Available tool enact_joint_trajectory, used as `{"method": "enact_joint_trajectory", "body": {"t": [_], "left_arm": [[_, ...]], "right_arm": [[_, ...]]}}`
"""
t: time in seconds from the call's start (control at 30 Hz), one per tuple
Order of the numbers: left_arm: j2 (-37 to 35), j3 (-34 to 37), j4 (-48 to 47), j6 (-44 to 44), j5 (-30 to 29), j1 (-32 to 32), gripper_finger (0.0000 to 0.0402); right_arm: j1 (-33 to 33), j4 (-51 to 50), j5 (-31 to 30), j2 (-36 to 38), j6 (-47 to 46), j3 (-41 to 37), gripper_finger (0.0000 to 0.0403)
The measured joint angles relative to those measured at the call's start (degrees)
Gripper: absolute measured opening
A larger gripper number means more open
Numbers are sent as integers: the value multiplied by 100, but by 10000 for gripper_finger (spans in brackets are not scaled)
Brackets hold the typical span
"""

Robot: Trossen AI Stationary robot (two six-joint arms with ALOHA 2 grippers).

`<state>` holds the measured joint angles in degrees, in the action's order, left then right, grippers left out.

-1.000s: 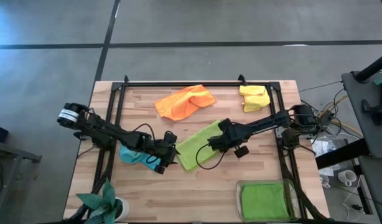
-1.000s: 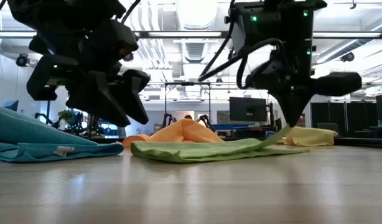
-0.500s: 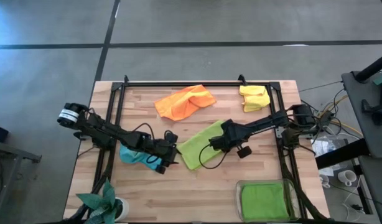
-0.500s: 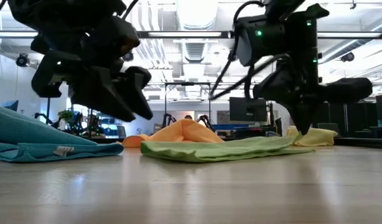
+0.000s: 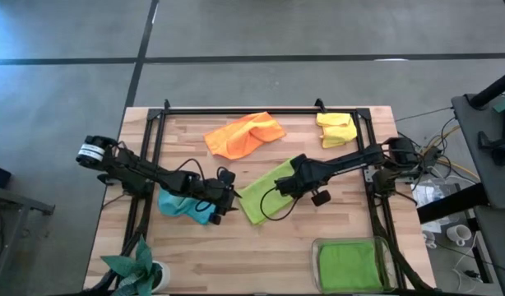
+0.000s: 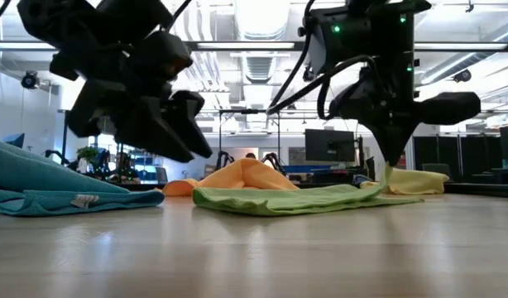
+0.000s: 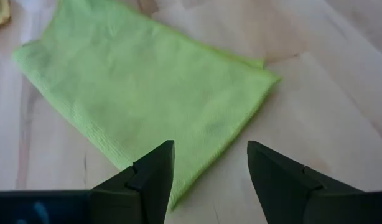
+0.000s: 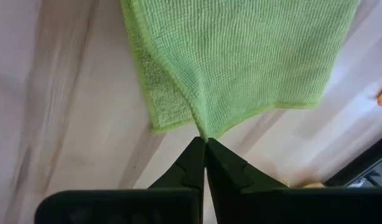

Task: Fold microfiber towels
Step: Fold the light green microfiber towel

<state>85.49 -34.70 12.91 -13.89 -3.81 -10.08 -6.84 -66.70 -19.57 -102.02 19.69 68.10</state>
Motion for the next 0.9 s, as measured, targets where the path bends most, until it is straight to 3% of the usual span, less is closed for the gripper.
{"method": "enact_joint_trajectory", "body": {"t": [0.13,0.33,0.6,0.9], "left_arm": [[1,204,10,-27,-14,0,187],[1,420,136,90,-797,17,187],[127,1068,1694,950,-744,113,187],[834,966,1816,1359,-1032,109,187]], "right_arm": [[-1,-126,-2,48,-89,85,9],[66,-145,-1,70,-86,43,9],[65,-64,-2,68,-332,41,9],[65,9,0,64,-325,41,9]]}}
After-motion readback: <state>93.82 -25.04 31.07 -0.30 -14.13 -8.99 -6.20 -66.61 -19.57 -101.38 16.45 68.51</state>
